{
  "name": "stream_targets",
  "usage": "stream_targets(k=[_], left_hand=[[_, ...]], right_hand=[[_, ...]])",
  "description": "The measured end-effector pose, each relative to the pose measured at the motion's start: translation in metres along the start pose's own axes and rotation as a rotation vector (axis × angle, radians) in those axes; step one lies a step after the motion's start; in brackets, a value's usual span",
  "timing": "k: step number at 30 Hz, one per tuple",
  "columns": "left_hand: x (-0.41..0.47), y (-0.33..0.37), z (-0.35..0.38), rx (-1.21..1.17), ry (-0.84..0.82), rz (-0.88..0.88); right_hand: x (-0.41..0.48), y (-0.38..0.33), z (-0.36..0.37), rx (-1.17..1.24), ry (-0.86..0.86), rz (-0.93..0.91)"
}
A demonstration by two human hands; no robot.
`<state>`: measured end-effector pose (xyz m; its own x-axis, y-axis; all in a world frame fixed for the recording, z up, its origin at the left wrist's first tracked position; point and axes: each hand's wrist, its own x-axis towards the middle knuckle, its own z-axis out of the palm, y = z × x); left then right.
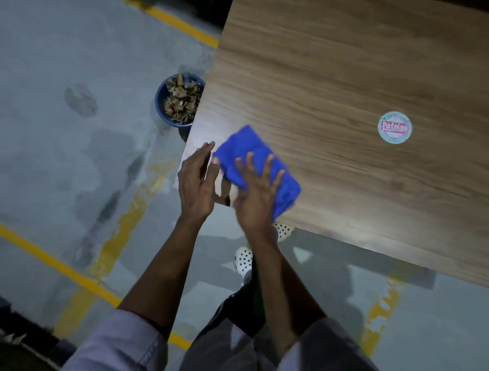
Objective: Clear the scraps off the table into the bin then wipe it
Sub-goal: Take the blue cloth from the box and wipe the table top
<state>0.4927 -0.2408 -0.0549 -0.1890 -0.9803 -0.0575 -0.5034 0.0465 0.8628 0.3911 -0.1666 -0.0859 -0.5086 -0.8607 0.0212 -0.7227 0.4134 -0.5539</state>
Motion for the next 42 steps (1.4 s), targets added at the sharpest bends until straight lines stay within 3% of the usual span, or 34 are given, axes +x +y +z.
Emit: stream_targets(k=[2,4,5,7,10,15,19,24,27,31,34,37,42], left_hand=[[0.007,0.002,-0.005,0.14,0.063,0.012],[0.019,-0.002,-0.015,0.249,0.185,0.02],[0.026,-0.003,-0.018,0.237,0.221,0.016],[0.037,-0.006,-0.019,0.154,0.214,0.02],[0.046,-0.011,-0.014,0.088,0.098,0.019],[0.055,-0.026,-0.017,0.076,-0.033,-0.016],[0.053,-0.036,-0.029,0.076,-0.179,-0.004],[0.073,-0.033,-0.052,0.124,-0.337,0.054],[0.085,-0.039,-0.059,0.282,-0.378,0.252],[0.091,-0.041,-0.053,0.394,-0.366,0.33],[0.096,-0.046,-0.043,0.482,-0.333,0.443],[0.107,-0.048,-0.032,0.539,-0.415,0.505],[0.115,-0.045,-0.019,0.41,-0.573,0.403]], right_hand=[[-0.003,-0.04,0.012,0.155,-0.114,-0.088],[0.003,-0.063,0.006,0.391,-0.285,-0.043],[0.01,-0.062,-0.003,0.49,-0.299,0.022],[0.027,-0.048,-0.028,0.541,-0.112,0.085],[0.045,-0.016,-0.045,0.385,0.176,0.141],[0.036,-0.008,-0.011,-0.146,0.028,0.218],[0.015,-0.063,0.031,-0.167,0.02,0.178],[0.01,-0.112,0.051,0.021,-0.182,0.132],[0.018,-0.102,0.021,-0.219,-0.182,0.026],[0.025,-0.063,0.0,-0.313,0.048,0.078],[0.023,-0.029,-0.002,-0.314,0.237,0.271],[0.022,-0.02,0.0,-0.276,0.409,0.4],[0.036,-0.078,0.038,-0.367,0.107,0.42]])
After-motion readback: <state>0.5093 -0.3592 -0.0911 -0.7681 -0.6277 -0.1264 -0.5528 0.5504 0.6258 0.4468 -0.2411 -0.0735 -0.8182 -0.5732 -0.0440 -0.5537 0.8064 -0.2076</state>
